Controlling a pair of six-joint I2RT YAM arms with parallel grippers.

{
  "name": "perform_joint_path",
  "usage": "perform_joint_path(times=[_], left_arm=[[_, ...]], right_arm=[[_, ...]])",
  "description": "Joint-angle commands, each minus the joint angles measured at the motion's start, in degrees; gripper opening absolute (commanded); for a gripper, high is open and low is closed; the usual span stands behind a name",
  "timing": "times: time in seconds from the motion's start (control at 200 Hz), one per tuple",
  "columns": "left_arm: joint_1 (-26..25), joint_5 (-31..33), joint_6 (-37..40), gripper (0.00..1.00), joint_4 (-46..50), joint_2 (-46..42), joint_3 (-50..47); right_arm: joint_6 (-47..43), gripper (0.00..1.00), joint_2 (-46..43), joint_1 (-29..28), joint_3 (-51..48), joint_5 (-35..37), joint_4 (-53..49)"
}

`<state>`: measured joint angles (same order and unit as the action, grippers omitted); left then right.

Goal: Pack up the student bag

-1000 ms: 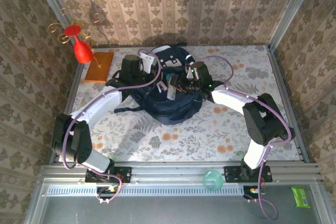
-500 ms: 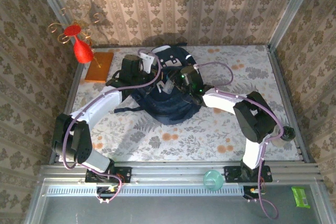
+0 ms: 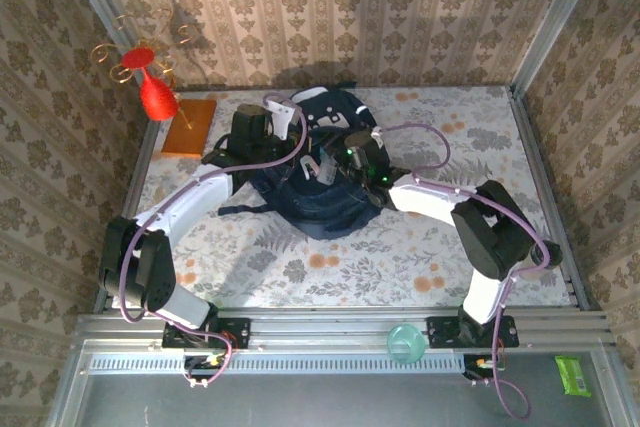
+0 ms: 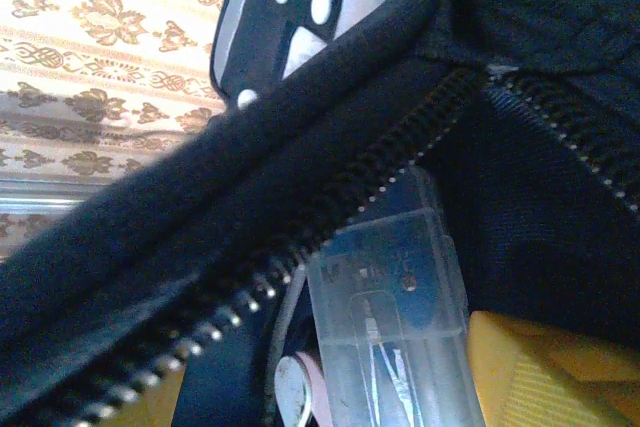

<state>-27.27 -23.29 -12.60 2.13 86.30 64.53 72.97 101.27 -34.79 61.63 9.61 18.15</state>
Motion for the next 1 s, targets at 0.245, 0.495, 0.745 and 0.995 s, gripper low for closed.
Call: perform_joint_path(times=[0.245,0.495,0.745,0.995], left_arm=[[0.8,-0.3,-1.4,0.0,-3.3,-0.7,-0.1],[0.7,-0.7,-2.1,0.0,-3.6,0.3,0.2],[0.7,0.0,-2.3,0.0,-3.4,0.2,-0.3],[-0.1,0.5,-4.9,0.0,-6.7,0.6,-3.8]], right_arm=[[-18.9,0.72,-9.6,0.5,-3.5,-6.4,-6.9],[-34.5,0.62,-7.8,4.5,0.1,-29.5,-11.7],[-44.5,0.63,-23.7,6.4,-9.5,-24.9,-25.1],[-40.1,0.6,-27.1,9.2,-17.6,-15.6,-26.3]])
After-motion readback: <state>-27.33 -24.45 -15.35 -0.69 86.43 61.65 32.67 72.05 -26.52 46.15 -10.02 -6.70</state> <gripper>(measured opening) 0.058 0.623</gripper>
